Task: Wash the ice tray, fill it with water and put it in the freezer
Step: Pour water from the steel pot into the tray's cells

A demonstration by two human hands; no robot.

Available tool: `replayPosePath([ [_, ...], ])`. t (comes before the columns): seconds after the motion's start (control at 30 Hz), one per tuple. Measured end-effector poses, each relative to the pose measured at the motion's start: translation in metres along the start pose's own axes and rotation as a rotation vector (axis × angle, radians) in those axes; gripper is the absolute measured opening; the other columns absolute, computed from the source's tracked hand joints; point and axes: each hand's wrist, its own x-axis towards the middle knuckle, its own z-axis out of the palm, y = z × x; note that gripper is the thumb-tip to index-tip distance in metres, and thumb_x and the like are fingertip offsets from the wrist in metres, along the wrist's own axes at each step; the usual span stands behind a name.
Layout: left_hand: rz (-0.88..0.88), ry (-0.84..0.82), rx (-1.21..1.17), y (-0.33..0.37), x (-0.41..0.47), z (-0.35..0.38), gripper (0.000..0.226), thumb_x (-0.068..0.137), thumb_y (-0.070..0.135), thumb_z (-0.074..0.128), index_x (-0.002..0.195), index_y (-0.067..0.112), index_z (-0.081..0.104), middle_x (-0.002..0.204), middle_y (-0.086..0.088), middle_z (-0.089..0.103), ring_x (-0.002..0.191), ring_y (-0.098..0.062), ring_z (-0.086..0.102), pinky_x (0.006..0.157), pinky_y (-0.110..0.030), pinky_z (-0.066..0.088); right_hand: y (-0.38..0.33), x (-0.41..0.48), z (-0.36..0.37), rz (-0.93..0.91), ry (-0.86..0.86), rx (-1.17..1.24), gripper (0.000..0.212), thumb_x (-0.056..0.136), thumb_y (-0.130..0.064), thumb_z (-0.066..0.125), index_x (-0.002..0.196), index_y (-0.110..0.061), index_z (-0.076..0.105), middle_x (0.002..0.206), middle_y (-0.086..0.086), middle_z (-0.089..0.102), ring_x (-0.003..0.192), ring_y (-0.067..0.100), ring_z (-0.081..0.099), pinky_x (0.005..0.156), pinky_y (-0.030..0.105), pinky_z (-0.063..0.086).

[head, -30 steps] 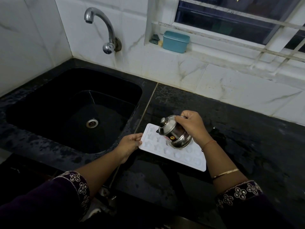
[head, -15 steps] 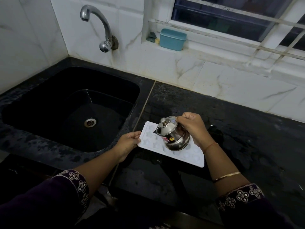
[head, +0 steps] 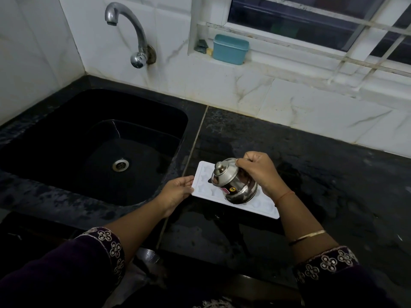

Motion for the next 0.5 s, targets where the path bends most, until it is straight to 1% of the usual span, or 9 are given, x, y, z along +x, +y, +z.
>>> replayPosePath([
  [0.07, -0.001, -0.006, 0.003, 0.0007, -0.0010, -0.0005, 0.051, 0.088, -0.016, 0.045, 0.137, -0.005, 0.041, 0.134, -0.016, 0.055, 0.117, -0.022, 0.056, 0.079, -0.017, 0.053, -0.0012, -0.0024, 0.0012, 0.000, 0.007, -0.008, 0.041, 0.081, -0.004, 0.061, 0.051, -0.015, 0.036, 0.051, 0.001, 0.032, 0.051, 0.011, 0.032, 0.052, 0.025, 0.030],
  [0.23, -0.016, -0.024, 0.017, 0.0022, -0.0011, -0.0009, 0.051, 0.088, -0.017, 0.044, 0.138, -0.005, 0.041, 0.135, -0.017, 0.054, 0.122, -0.024, 0.054, 0.083, -0.021, 0.051, -0.0043, -0.0064, 0.0043, -0.009, 0.033, -0.054, 0.043, 0.081, -0.004, 0.062, 0.049, -0.016, 0.034, 0.050, -0.002, 0.032, 0.049, 0.009, 0.031, 0.051, 0.024, 0.030],
  [0.4, -0.014, -0.051, 0.027, 0.0033, -0.0016, -0.0014, 0.051, 0.088, -0.017, 0.043, 0.138, -0.006, 0.040, 0.136, -0.017, 0.053, 0.124, -0.025, 0.053, 0.095, -0.027, 0.046, -0.0073, -0.0082, 0.0050, -0.007, 0.054, -0.092, 0.043, 0.080, -0.005, 0.062, 0.050, -0.016, 0.033, 0.051, -0.001, 0.032, 0.051, 0.010, 0.030, 0.053, 0.026, 0.029],
  [0.5, -0.011, -0.062, 0.027, 0.0042, -0.0030, -0.0022, 0.050, 0.088, -0.017, 0.043, 0.137, -0.006, 0.041, 0.135, -0.017, 0.054, 0.122, -0.024, 0.054, 0.091, -0.024, 0.049, -0.0078, -0.0091, 0.0043, -0.001, 0.058, -0.107, 0.039, 0.080, -0.007, 0.062, 0.052, -0.015, 0.036, 0.053, 0.000, 0.033, 0.053, 0.011, 0.032, 0.055, 0.027, 0.031],
])
